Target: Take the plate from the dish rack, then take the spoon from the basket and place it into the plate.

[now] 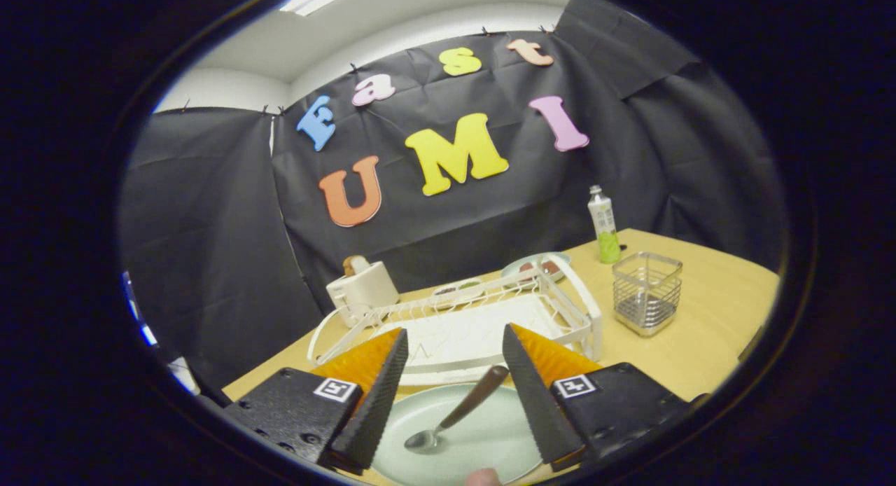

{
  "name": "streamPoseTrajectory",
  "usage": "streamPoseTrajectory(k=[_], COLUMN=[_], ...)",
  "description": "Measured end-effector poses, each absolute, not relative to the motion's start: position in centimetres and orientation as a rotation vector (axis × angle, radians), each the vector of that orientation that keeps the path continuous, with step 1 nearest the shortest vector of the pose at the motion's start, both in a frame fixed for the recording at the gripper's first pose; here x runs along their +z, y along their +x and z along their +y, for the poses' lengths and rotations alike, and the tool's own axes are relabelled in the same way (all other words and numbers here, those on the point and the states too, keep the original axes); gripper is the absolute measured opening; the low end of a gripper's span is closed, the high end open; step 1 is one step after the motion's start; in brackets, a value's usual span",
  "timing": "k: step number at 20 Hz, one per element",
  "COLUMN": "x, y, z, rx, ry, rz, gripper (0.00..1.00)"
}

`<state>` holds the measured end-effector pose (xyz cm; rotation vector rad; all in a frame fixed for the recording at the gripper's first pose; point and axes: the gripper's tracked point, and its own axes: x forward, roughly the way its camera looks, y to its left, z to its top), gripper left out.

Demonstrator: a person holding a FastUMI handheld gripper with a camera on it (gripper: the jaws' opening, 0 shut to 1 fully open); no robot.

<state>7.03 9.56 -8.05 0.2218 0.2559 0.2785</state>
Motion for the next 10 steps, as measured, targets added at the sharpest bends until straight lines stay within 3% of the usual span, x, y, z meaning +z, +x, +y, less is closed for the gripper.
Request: streamPoseTrajectory(k=[4,10], x=[-5.3,-1.7], y=[6.7,4.5], z=[8.3,6.3], rx=[0.238,0.182], ry=[0.117,-0.008], rz=[0.168,0.099], gripper=[1.0,1.0])
